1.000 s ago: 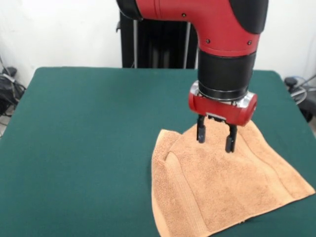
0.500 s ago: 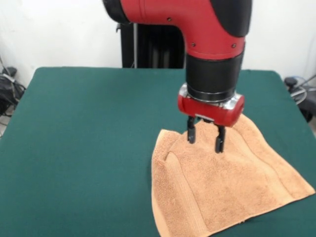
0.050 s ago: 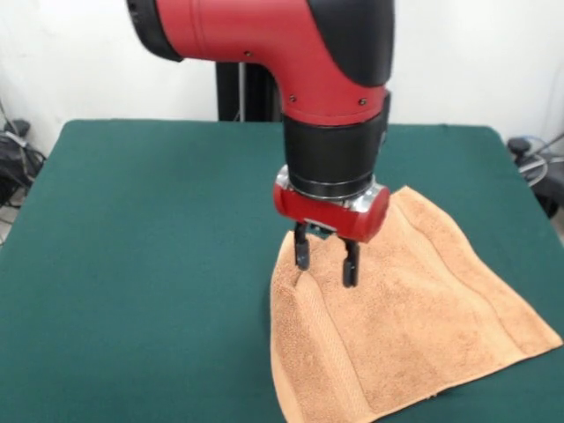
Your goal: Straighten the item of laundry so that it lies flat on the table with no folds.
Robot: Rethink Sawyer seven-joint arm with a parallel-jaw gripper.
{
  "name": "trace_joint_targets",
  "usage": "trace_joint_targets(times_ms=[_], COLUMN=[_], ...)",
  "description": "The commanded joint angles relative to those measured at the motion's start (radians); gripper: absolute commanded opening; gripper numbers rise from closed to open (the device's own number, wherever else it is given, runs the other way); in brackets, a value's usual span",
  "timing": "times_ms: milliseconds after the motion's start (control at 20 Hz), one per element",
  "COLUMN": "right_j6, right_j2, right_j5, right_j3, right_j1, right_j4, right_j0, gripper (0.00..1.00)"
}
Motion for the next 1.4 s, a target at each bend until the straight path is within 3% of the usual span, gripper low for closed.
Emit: trace_joint_targets(times_ms=[50,300,400,750,1000,1250,1400], right_j6=[-0.174,-0.176,-0.192,-0.288,-0.300,-0.226,-0.195], right_j2=[0.121,0.129,0.136,0.171,0.179,0.165,0.165], right_j5=[0.153,0.185,0.189,0.430,0.417,0.306,0.302], right_j3=[-0.029,0.017,-0.003,-0.321,-0.363,-0.411,-0.362], right_j1=[0.036,-0.021,-0.001,0.155,0.195,0.265,0.227], right_j4=[-0.069,-0.079,-0.090,-0.107,-0.120,-0.146,-0.135], right_j0=[-0.020,-0.042,-0.052,-0.039,-0.038,-0.001,-0.004], gripper=[1.00,1.00,1.00,1.00,1.00,1.00,1.00])
